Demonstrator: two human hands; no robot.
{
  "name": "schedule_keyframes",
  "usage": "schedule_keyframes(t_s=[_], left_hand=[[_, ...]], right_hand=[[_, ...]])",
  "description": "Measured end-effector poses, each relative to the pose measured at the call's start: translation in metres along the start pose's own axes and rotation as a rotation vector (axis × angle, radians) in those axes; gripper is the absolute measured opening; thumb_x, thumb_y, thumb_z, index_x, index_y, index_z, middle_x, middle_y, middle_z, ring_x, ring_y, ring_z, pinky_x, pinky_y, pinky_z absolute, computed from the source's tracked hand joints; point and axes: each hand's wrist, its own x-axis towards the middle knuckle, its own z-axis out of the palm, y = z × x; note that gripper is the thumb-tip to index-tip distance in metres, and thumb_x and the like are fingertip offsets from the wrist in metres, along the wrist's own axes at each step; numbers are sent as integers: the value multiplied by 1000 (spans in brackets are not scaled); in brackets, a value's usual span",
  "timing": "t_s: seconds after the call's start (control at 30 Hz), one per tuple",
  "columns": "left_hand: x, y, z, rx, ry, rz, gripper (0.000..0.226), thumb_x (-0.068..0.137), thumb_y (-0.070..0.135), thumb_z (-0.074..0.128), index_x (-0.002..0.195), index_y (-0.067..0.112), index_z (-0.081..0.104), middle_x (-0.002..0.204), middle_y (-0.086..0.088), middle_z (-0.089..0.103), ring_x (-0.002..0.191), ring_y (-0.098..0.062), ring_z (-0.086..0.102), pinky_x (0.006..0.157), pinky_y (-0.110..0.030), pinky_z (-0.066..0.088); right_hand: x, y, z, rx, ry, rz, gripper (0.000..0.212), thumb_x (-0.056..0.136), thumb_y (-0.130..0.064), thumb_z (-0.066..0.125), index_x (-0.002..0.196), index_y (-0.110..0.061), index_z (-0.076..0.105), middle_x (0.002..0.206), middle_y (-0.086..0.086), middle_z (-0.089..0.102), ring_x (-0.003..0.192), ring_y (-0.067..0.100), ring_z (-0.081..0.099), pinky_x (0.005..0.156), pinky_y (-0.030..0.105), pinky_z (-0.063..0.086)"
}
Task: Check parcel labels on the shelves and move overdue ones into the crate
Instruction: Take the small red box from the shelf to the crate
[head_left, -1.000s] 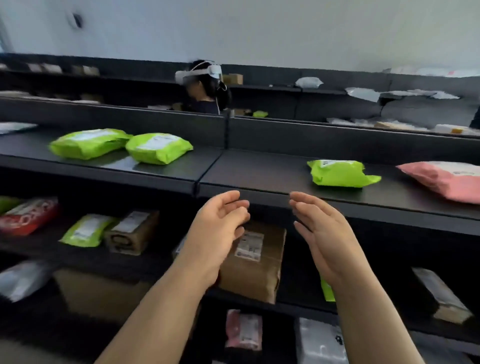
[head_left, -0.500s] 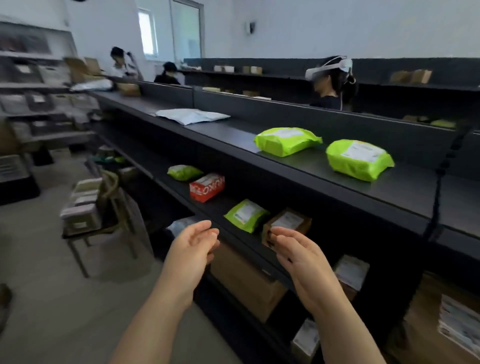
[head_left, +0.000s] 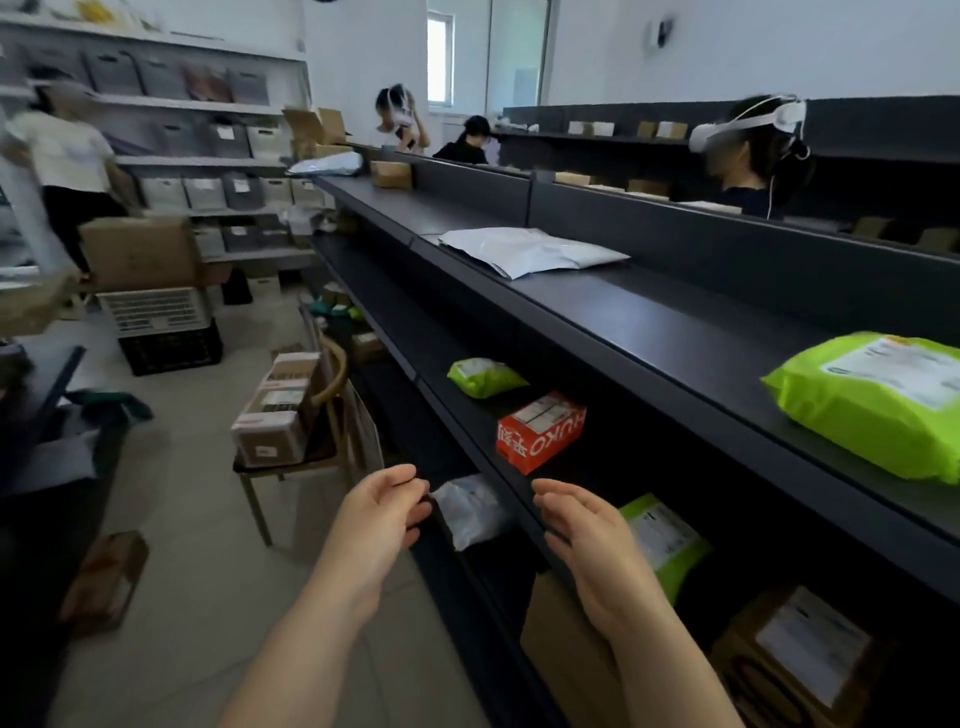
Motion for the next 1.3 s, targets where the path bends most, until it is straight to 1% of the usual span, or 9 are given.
schedule_keyframes(t_s=[0.1,0.33,0.5,0.57,0.67,0.8,0.97,1.1,1.3], left_hand=[[49,2,-6,-15,23,-13,17,95,17,55,110,23,58,112,-2,66,102,-19,65,86,-33,49],[183,4,-15,12,-43,-78,31,96,17,53,127,17,55,114,-3,66,104,-20,63,96,-39,49],[290,28,-36,86,-149,-84,32,97,18,51,129,17,54,117,-3,64,106,-19,62,94,-36,48],[331,38,-43,123,-186,-79,33,96,19,52,129,18,53,119,-2,63,105,-18,61,94,-36,48],[390,45,-44,148,-251,-87,35,96,20,52,132,17,52,120,-2,62,105,-17,61,94,-36,49],[452,39,-23,175,-327,-135,41,96,19,52,136,16,47,120,-3,61,104,-17,60,89,-33,47],[517,24,13,235,-390,-133,55,95,25,53,147,23,34,143,-1,46,128,-20,46,109,-35,37],[556,18,48,237,-459,-153,56,99,20,48,151,18,25,153,0,33,139,-21,35,102,-27,31],[618,0,92,339,-527,-180,54,101,18,41,152,14,23,156,-4,29,139,-23,35,110,-30,28]], right_hand=[[48,2,21,-8,-8,28,20,96,-11,52,98,-20,70,100,-2,71,93,7,64,71,19,46],[163,14,80,-16,69,81,19,95,-15,54,102,-22,70,112,-2,67,103,10,61,72,21,45],[238,14,135,-21,173,128,20,96,-17,53,108,-23,68,117,-4,64,107,11,58,88,26,45],[266,12,155,11,210,142,21,96,-15,51,111,-20,66,115,-2,64,100,9,59,85,24,45],[307,14,172,56,302,156,31,96,-14,51,125,-13,60,121,2,61,103,11,56,93,29,44],[357,18,177,126,427,192,38,94,-11,53,132,-14,56,124,5,59,108,16,53,105,34,42],[421,27,167,144,512,206,46,96,-10,50,141,-18,47,141,7,49,126,21,49,109,35,40],[472,32,161,193,520,263,49,98,-12,50,145,-20,41,148,8,44,133,24,44,110,34,38],[522,26,159,252,499,325,51,102,-17,47,150,-19,31,153,10,37,141,27,34,110,35,31]])
